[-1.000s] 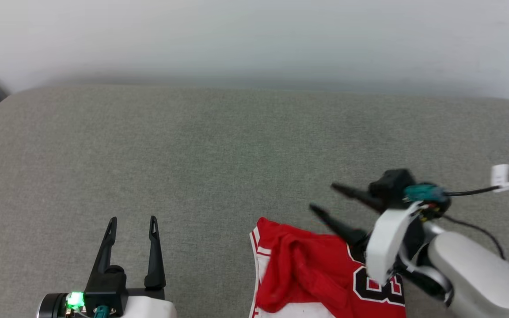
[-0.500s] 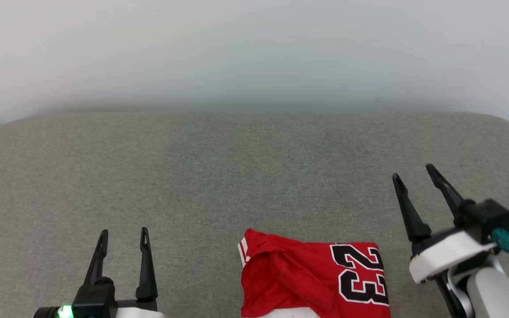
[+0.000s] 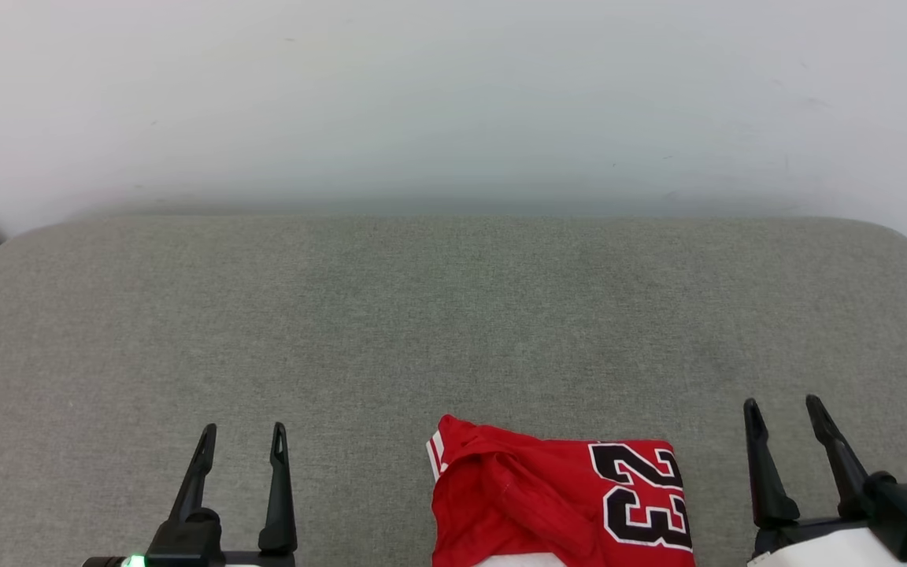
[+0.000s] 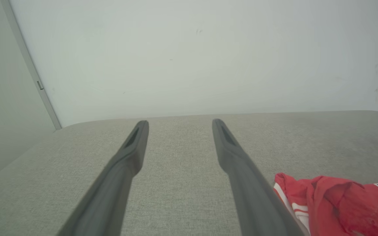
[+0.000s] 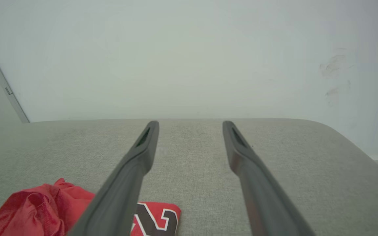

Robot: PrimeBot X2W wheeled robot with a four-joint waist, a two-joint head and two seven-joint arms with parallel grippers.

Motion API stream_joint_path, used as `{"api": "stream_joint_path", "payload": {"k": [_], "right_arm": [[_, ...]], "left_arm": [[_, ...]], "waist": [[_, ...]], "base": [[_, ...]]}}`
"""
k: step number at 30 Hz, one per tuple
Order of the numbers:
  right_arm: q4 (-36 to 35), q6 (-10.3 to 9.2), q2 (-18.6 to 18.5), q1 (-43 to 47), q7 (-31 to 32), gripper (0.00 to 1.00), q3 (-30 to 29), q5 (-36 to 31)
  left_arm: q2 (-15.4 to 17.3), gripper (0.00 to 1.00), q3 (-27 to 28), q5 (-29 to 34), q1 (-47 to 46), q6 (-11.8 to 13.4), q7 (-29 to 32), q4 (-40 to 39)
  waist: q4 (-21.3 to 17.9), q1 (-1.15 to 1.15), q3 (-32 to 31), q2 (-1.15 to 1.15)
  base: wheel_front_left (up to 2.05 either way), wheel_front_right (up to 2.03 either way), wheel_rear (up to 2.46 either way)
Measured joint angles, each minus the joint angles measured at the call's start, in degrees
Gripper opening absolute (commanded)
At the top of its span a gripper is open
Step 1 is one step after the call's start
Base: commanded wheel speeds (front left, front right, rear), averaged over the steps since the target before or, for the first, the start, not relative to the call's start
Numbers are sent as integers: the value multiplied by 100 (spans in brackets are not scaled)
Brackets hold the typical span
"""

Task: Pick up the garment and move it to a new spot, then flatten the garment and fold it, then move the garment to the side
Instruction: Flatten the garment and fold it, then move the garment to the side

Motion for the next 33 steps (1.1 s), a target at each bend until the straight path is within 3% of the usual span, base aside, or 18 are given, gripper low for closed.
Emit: {"api": "stream_joint_path", "payload": {"k": [21,30,33], "right_arm": [[-354,0,31,415,-1,100,30,192],[-610,0,13,-350,-1,100,-56,-205],[-668,0,-260,-811,144,100,3,-258]], "left_arm": [[-26,100,3,1,25,-26,0,75],[-30,100,56,-10,23,-25,0,86],[-30,100,69,-11,20,-26,0,89]], "waist": [[46,0,41,0],[7,0,106,0],[-13,0,131,0]], "base": [[0,0,0],[0,0,0],[0,0,0]]}}
